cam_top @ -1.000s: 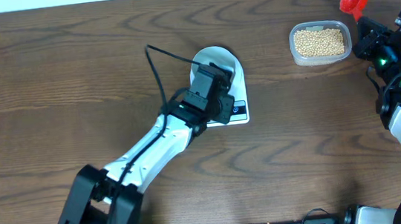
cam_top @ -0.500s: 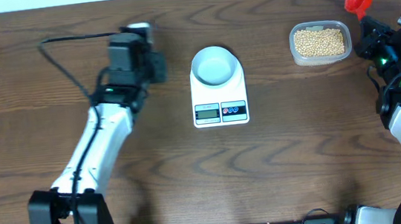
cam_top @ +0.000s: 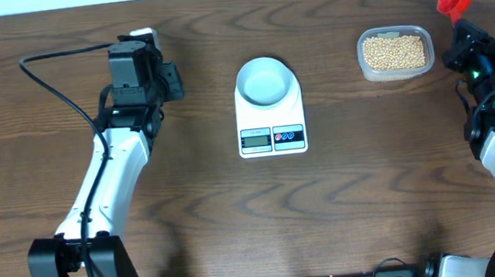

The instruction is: Scoop item into bowl and weigh 50g on scale

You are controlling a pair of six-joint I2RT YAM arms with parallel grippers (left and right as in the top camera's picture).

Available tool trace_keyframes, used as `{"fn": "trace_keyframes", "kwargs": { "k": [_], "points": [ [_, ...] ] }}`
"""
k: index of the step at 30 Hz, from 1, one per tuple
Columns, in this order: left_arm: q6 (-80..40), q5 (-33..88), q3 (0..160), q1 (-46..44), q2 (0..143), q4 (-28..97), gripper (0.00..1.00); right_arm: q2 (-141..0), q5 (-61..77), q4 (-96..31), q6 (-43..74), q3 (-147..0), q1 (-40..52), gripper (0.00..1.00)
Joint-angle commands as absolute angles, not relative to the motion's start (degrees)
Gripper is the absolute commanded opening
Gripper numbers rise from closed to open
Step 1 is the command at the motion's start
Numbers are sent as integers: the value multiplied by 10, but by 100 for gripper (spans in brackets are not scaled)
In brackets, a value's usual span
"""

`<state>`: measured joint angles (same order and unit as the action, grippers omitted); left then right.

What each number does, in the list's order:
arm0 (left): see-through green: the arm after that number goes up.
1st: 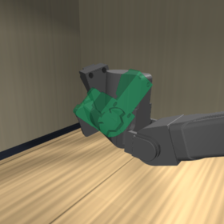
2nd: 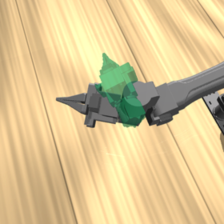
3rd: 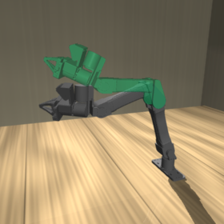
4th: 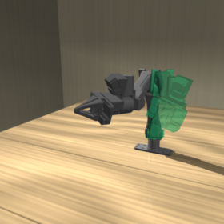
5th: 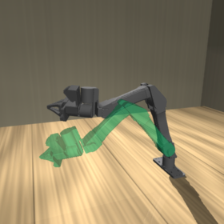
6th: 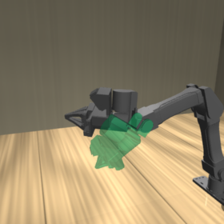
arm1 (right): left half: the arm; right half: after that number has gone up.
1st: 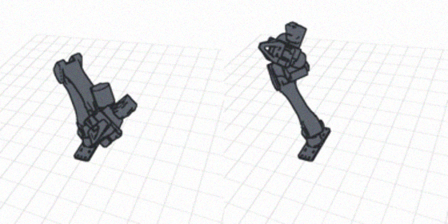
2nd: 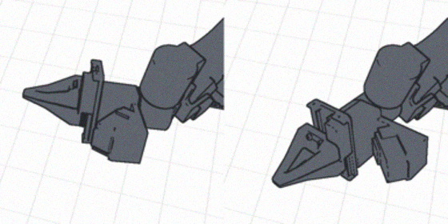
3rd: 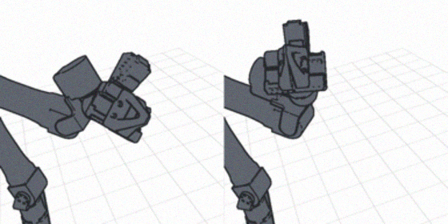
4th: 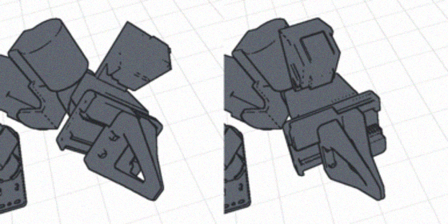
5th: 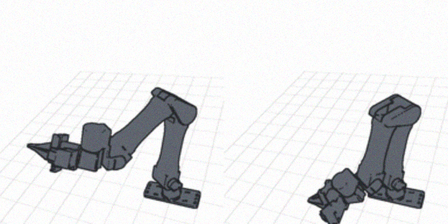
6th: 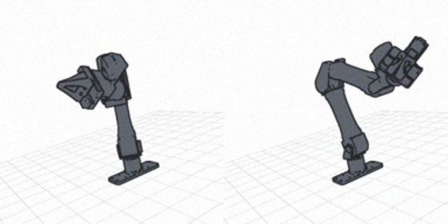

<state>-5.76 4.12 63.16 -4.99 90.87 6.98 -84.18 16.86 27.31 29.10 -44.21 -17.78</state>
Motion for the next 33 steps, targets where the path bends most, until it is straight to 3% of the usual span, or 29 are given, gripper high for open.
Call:
{"fn": "trace_keyframes", "kwargs": {
  "k": [1,10,15,20,21,24,29,33],
  "points": [
    [-57,34,639,-71,913,67,7,-834,172,276,289,-451,-175,1],
    [-66,102,639,-103,912,67,8,-834,307,284,294,-451,-176,1],
    [-85,168,639,-104,912,67,23,-834,444,333,323,-451,-187,1],
    [-124,178,639,-104,912,67,25,-834,504,333,342,-451,-212,1],
    [-136,178,639,-104,912,68,24,-834,504,330,342,-451,-212,1],
    [-152,225,639,-104,912,69,7,-834,500,309,328,-451,-211,1],
    [-147,358,639,-117,912,111,7,-834,482,304,321,-451,-211,1],
    [-93,309,639,-165,912,198,7,-834,466,304,320,-451,-210,1]
  ]
}}
